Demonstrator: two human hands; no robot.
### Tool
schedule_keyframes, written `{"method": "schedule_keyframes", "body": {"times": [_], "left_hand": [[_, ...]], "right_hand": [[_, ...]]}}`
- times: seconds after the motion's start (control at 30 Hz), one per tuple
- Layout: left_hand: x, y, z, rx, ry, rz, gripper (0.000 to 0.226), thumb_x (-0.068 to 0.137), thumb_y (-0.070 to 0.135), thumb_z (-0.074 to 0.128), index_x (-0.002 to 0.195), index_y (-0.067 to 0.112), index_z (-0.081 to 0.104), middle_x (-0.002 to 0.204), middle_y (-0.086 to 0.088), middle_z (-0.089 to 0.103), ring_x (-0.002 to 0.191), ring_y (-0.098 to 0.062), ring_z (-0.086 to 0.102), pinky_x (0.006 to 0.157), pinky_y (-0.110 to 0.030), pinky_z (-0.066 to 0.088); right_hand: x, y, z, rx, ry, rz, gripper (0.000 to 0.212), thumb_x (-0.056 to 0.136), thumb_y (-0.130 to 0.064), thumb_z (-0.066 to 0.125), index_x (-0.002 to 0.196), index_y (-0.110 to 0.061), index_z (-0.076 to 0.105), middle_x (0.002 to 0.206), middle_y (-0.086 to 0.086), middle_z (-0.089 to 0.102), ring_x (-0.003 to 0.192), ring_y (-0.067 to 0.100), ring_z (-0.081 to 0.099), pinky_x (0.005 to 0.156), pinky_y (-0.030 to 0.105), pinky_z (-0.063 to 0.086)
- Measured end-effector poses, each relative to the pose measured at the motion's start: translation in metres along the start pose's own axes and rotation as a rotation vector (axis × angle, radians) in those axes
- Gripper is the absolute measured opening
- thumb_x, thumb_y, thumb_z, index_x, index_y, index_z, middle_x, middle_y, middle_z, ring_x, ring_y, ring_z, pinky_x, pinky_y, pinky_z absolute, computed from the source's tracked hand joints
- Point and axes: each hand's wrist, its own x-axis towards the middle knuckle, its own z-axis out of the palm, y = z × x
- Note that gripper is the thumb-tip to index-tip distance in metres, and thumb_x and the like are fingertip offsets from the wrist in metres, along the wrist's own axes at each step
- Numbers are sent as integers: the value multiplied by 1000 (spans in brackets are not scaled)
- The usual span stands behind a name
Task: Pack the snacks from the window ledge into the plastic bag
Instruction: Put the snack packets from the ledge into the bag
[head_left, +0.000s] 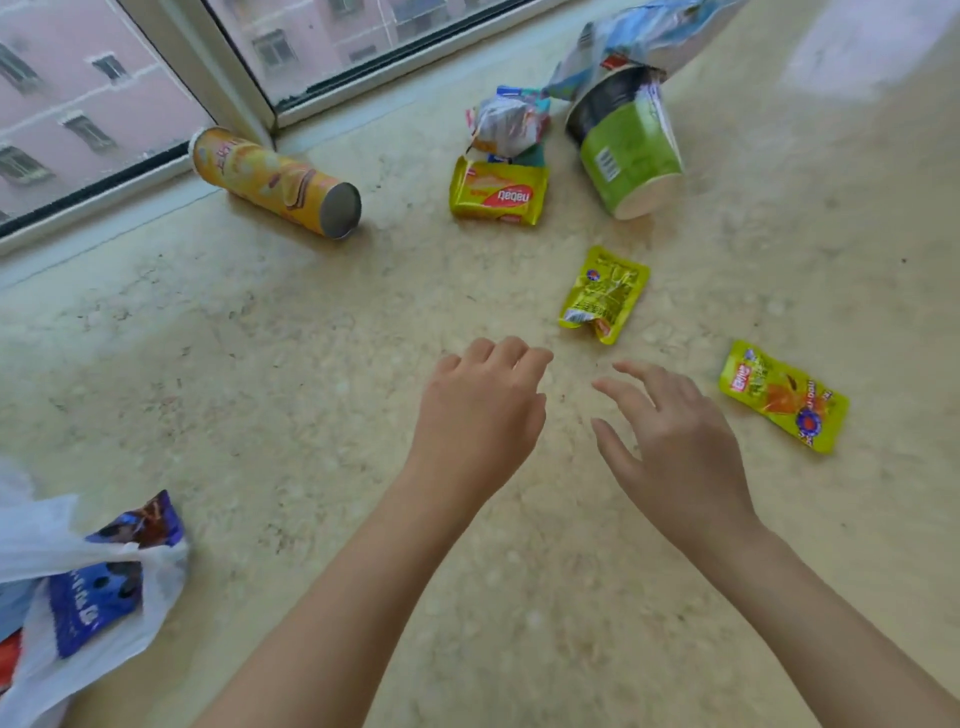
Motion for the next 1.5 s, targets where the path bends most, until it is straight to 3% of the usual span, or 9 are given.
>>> {"method": "schedule_keyframes", "body": {"times": [0.17, 0.3, 0.4, 0.5, 0.7, 0.9, 1.13, 1.33, 1.5], "left_hand": [[35, 24, 20, 7, 14, 52, 37, 74, 29, 70, 109, 18, 66, 100, 0, 67, 87, -27, 64, 65, -35, 48], [68, 33, 37, -29, 42, 8, 51, 75, 33, 71, 123, 16, 62, 119, -7, 63, 109, -32, 59, 77, -41, 51], [94, 43, 46, -33, -136, -128, 70, 85, 53, 59, 145, 24, 38, 149, -8, 39, 136, -31, 35, 100, -46, 40], [111, 55, 56, -22, -230, -164, 79, 85, 64, 51, 150, 30, 22, 156, -8, 23, 141, -30, 24, 105, -45, 34], [118, 67, 74, 64, -246, -208, 62, 93, 49, 46, 148, 25, 28, 149, -9, 34, 125, -32, 43, 89, -42, 42], [118, 63, 73, -9, -191, -268, 60, 90, 40, 52, 145, 27, 32, 132, -10, 48, 115, -31, 47, 73, -36, 38], [105, 49, 64, -296, -180, -512, 85, 72, 41, 70, 144, 26, 29, 129, -11, 46, 116, -30, 47, 89, -36, 40], [77, 35, 49, -407, -73, -502, 31, 85, 26, 55, 116, 24, 56, 95, 0, 62, 85, -23, 57, 66, -33, 41], [39, 8, 34, -706, 101, -702, 17, 90, 24, 55, 103, 15, 49, 81, 2, 60, 73, -21, 60, 62, -36, 49]], "right_hand": [[-2, 41, 0, -25, -14, 54, 38, 79, -20, 72, 116, -13, 65, 124, 10, 60, 108, 33, 57, 89, 46, 47], [-3, 71, -3, -55, -30, 147, 50, 77, -26, 58, 126, -14, 59, 131, 13, 56, 122, 36, 50, 101, 53, 38], [-6, 91, -4, -133, -92, 206, 59, 75, -26, 53, 133, -18, 53, 137, 14, 51, 128, 38, 45, 101, 60, 34], [-10, 106, -4, -170, -175, 254, 62, 75, -31, 51, 136, -19, 49, 143, 14, 46, 130, 39, 43, 97, 62, 35], [-20, 118, 1, -101, -263, 353, 59, 88, -25, 58, 144, -21, 40, 153, 13, 31, 140, 36, 29, 104, 64, 29], [-18, 126, 6, -95, -138, 297, 54, 81, -8, 65, 134, -11, 53, 139, 24, 48, 127, 41, 47, 100, 54, 43], [-10, 119, 4, -160, 30, 118, 51, 57, 5, 74, 107, -7, 70, 109, 18, 68, 96, 33, 68, 61, 35, 55], [-8, 104, 6, -91, 94, 27, 43, 77, -10, 38, 106, -12, 70, 106, 9, 70, 85, 31, 70, 61, 37, 54], [1, 73, -3, 33, 133, -4, 41, 78, 3, 53, 111, -13, 69, 107, 6, 72, 89, 28, 70, 64, 36, 58]]}}
